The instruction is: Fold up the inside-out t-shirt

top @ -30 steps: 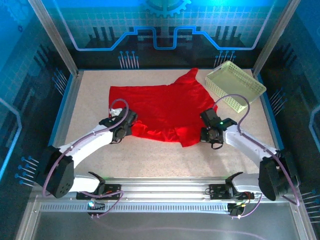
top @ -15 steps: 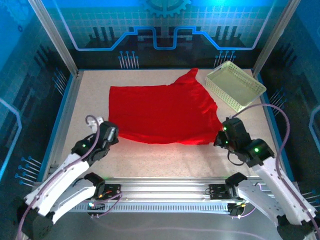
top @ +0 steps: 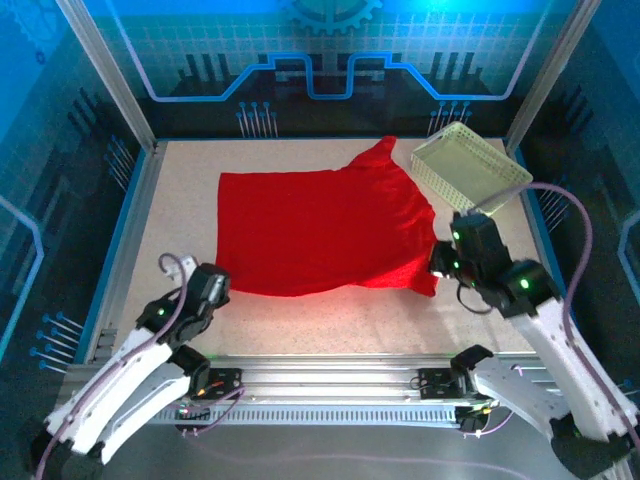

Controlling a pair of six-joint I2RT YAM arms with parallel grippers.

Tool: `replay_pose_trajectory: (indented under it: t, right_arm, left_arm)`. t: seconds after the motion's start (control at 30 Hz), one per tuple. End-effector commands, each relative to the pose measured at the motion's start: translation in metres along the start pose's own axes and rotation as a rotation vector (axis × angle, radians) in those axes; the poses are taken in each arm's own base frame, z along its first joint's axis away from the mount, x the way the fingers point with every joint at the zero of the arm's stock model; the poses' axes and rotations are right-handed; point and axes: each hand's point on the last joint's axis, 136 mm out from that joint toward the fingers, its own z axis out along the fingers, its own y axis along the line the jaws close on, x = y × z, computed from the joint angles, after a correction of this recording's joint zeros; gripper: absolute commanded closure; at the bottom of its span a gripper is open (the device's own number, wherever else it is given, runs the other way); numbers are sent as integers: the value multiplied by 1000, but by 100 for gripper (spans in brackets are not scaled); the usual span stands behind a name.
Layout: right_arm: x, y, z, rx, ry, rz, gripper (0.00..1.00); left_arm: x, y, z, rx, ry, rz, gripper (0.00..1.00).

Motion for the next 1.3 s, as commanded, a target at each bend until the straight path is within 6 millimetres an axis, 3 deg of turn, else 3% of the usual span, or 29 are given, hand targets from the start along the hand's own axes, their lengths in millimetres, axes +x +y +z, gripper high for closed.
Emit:
replay_pose_trajectory:
  t: [0.0,0.13,0.33,0.67,0.87,1.03,1.27]
  right_arm:
    - [-41,24,17,-1,-89,-93,100]
    - [-67,40,52,35,-87,-147,100]
    - [-96,49,107,85,-55,-183,100]
    - [-123,51,187,173,-10,-208,100]
    - [-130,35,215,273,13,-209,100]
    - [-138,17,224,332,24,-156,100]
    - [-139,20,244,332,58,-171,100]
  left_arm:
    - [-43,-23,2,-23,-102,50,100]
    - [-65,-44,24,-37,-105,80,100]
    - [-87,-56,64,-105,-66,90,100]
    - [-94,-61,125,-202,37,84,100]
    - [-88,-68,150,-208,131,82,99]
    - [-84,-70,164,-237,190,88,98]
    - [-85,-57,164,-303,223,73,81]
